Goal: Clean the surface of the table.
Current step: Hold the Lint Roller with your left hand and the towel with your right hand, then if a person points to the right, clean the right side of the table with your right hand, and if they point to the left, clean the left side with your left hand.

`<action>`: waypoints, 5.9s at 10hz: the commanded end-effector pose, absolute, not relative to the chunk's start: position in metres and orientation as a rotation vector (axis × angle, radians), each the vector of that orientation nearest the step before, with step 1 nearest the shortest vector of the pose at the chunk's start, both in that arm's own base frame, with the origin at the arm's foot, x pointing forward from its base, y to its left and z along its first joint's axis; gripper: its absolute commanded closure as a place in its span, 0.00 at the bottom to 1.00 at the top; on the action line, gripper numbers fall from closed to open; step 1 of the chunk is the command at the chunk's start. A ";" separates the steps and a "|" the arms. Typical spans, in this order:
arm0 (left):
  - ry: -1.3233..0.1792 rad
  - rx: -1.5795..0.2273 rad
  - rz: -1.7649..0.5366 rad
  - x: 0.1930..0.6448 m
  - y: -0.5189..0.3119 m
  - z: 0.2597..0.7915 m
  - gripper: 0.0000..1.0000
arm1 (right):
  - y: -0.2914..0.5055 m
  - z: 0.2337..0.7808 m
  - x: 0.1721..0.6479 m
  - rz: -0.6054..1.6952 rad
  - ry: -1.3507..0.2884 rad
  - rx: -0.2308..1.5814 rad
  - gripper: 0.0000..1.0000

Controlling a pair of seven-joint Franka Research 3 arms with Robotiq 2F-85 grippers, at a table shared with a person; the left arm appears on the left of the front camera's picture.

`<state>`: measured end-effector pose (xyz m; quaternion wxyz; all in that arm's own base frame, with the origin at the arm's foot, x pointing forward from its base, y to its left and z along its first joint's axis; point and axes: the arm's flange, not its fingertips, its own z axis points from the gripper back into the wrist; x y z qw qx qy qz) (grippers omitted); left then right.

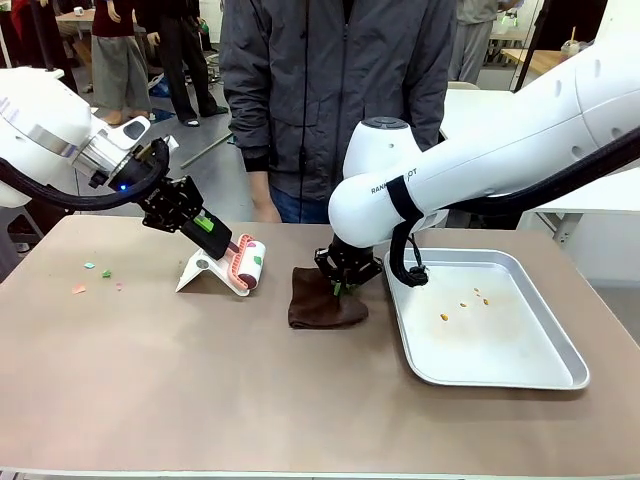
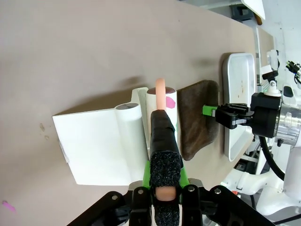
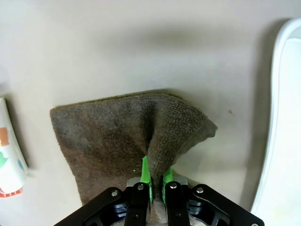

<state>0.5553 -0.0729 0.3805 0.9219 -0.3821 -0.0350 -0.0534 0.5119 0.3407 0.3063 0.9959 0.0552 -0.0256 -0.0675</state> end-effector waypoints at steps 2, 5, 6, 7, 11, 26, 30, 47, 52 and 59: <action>-0.101 -0.835 -0.096 0.543 -0.075 0.392 1.00 | 0.319 0.293 0.513 -0.203 -0.026 0.197 1.00; -0.149 -0.983 -0.112 0.532 -0.061 0.407 1.00 | 0.265 0.307 0.507 -0.254 0.010 0.565 1.00; -0.164 -1.042 -0.113 0.529 -0.055 0.412 1.00 | 0.250 0.309 0.503 -0.259 0.019 0.707 1.00; -0.180 -1.097 -0.109 0.525 -0.046 0.416 1.00 | 0.238 0.310 0.499 -0.243 0.025 0.851 1.00; -0.119 -1.285 -0.099 0.514 0.011 0.421 1.00 | 0.208 0.316 0.487 -0.019 0.153 1.386 1.00; -0.050 -1.435 -0.220 0.408 0.262 0.407 1.00 | -0.050 0.354 0.348 -0.586 0.023 1.388 1.00; -0.018 -1.449 -0.051 0.400 0.286 0.383 1.00 | -0.081 0.346 0.353 -0.582 -0.114 1.509 1.00; -0.013 -1.427 -0.123 0.394 0.275 0.381 1.00 | -0.082 0.354 0.362 -0.598 -0.027 1.438 1.00; -0.013 -1.427 -0.123 0.394 0.275 0.381 1.00 | -0.082 0.354 0.362 -0.598 -0.027 1.438 1.00; -0.013 -1.427 -0.123 0.394 0.275 0.381 1.00 | -0.082 0.354 0.362 -0.598 -0.027 1.438 1.00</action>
